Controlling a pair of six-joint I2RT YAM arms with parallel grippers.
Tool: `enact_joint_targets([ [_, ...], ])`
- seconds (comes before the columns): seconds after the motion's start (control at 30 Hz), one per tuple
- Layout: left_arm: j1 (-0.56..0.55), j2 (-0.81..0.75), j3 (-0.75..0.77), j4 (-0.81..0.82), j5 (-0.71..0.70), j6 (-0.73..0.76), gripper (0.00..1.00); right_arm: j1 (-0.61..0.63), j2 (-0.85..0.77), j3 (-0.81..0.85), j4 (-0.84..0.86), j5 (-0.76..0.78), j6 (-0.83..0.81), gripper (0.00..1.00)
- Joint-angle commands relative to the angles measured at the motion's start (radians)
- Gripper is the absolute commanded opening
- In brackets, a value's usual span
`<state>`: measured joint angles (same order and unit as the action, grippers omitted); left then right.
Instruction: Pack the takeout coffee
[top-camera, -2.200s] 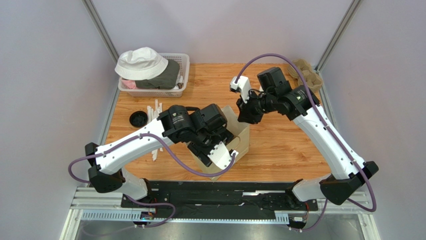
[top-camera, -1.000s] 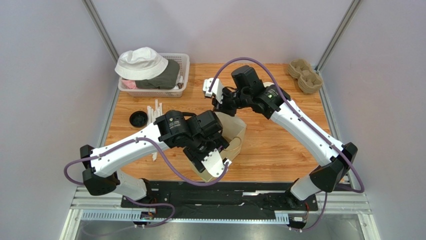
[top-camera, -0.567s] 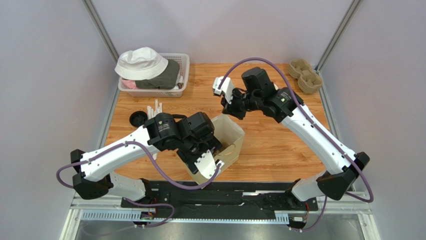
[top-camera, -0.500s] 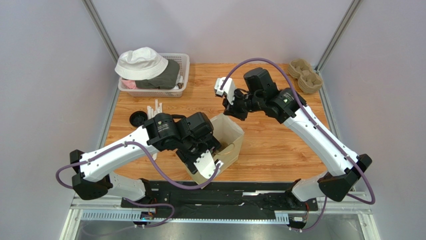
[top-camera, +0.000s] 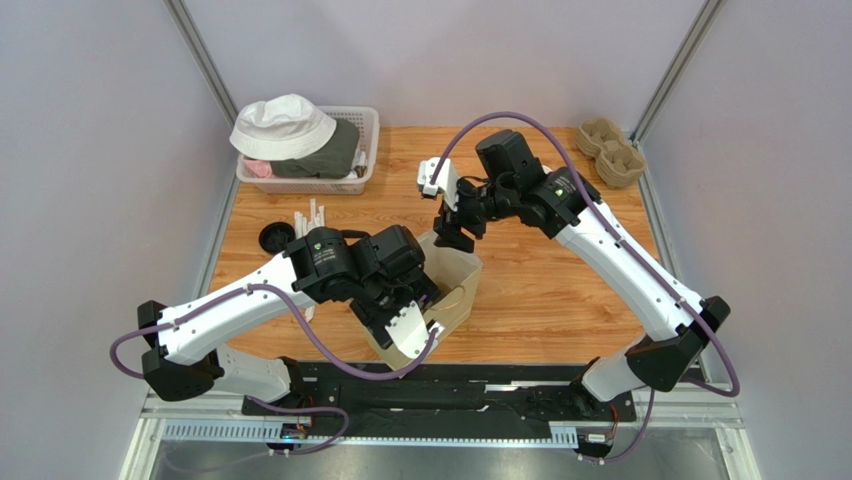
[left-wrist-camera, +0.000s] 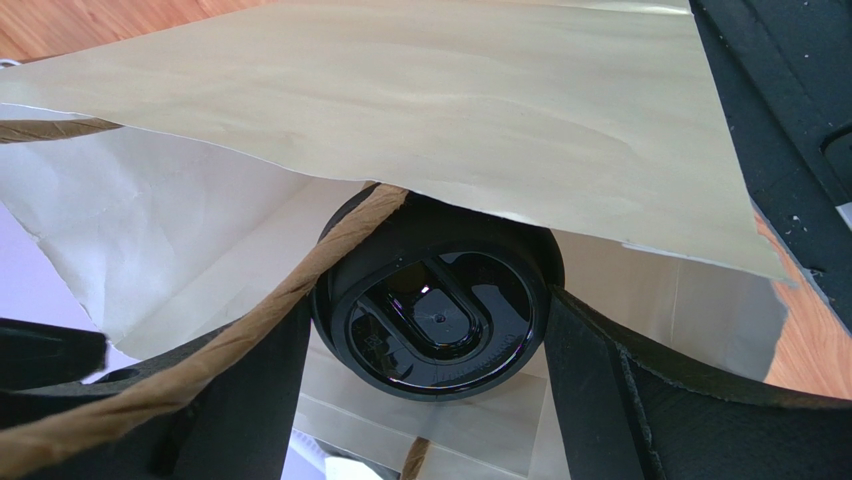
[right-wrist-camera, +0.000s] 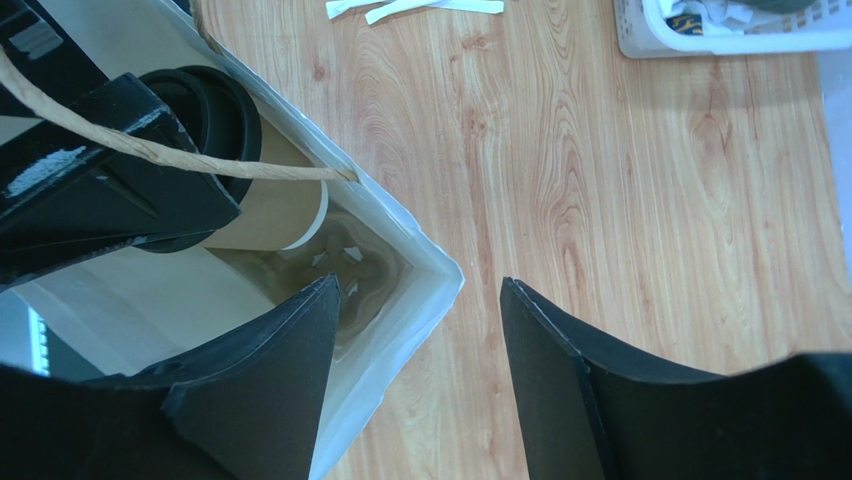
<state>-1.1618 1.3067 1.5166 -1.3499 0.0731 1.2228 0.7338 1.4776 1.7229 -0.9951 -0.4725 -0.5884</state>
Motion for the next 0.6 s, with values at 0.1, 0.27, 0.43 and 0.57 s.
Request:
enact_joint_targets([
  [0.1,0.005,-0.004,0.014,-0.006,0.028,0.038,0.20,0.041,0.082,0.058,0.009,-0.069,-0.238,0.64],
  [0.27,0.004,0.009,0.011,-0.008,0.028,0.035,0.19,0.055,0.130,0.072,0.006,-0.074,-0.327,0.54],
  [0.43,0.037,0.020,0.013,-0.015,0.040,0.018,0.18,0.055,0.153,0.096,-0.077,-0.035,-0.358,0.14],
  [0.57,0.063,0.023,0.024,-0.006,0.048,0.009,0.18,0.052,0.116,0.063,-0.091,0.003,-0.314,0.00],
])
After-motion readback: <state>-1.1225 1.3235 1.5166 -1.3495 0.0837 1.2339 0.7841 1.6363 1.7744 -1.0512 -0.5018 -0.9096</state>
